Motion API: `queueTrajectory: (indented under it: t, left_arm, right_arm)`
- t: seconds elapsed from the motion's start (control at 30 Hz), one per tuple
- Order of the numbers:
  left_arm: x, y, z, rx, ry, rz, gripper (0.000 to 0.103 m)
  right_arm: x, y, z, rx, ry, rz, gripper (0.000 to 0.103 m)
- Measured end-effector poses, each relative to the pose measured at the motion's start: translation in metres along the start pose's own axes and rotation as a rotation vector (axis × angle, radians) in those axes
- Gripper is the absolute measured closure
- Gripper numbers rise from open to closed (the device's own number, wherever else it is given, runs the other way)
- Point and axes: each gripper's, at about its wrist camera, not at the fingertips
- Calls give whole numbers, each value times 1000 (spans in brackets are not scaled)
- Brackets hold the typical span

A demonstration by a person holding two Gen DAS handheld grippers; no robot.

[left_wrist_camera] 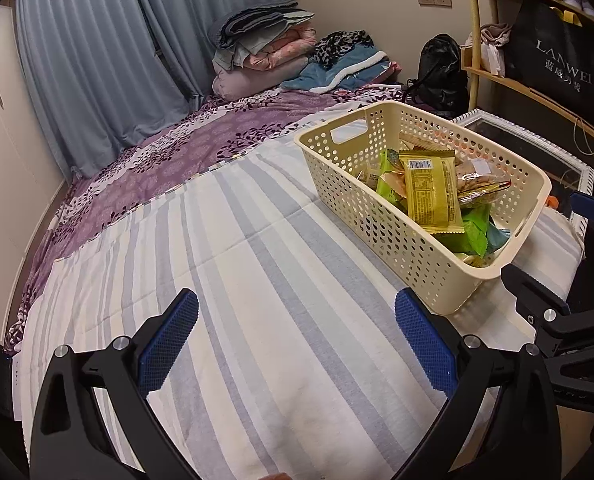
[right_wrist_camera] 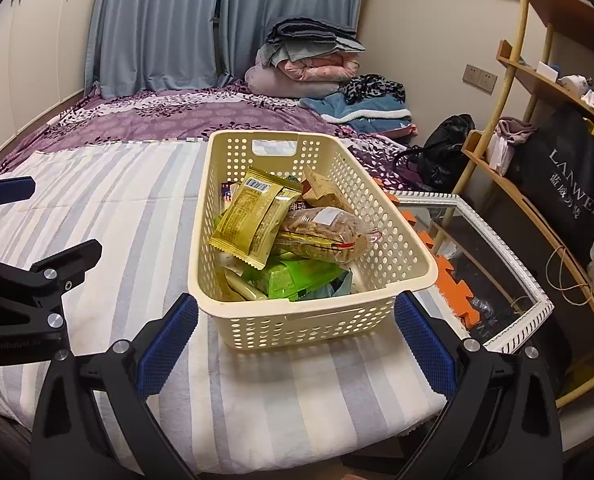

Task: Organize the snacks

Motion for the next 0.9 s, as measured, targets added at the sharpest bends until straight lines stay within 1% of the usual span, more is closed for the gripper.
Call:
queueTrajectory:
  t: [0.27,0.37,0.57,0.7,0.9]
  left_arm:
    - [2,0,-2,-1,-7,4,3]
    - [4,1,-4,12,-12,11,3]
    - [11,9,-11,64,-26,35,3]
    - [19,9,-14,58,-52,56,3]
    - [18,10,-13,62,-50,54,3]
  right_arm:
    - [2,-2,1,-5,2,12,5]
    - [4,-3,2,-6,6,30,5]
    - [9,-4,5,-21,-8,45,5]
    - [12,-4,6,-27,-18,61,5]
    - [17,-3,4,-31,-42,63,5]
Point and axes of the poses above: each gripper's, at about its wrist camera, not at the fingertips, and y roughly against the way its jaws point, x to its right, z to its underside, and after that the axes turned 5 degrees about -y, right-handed
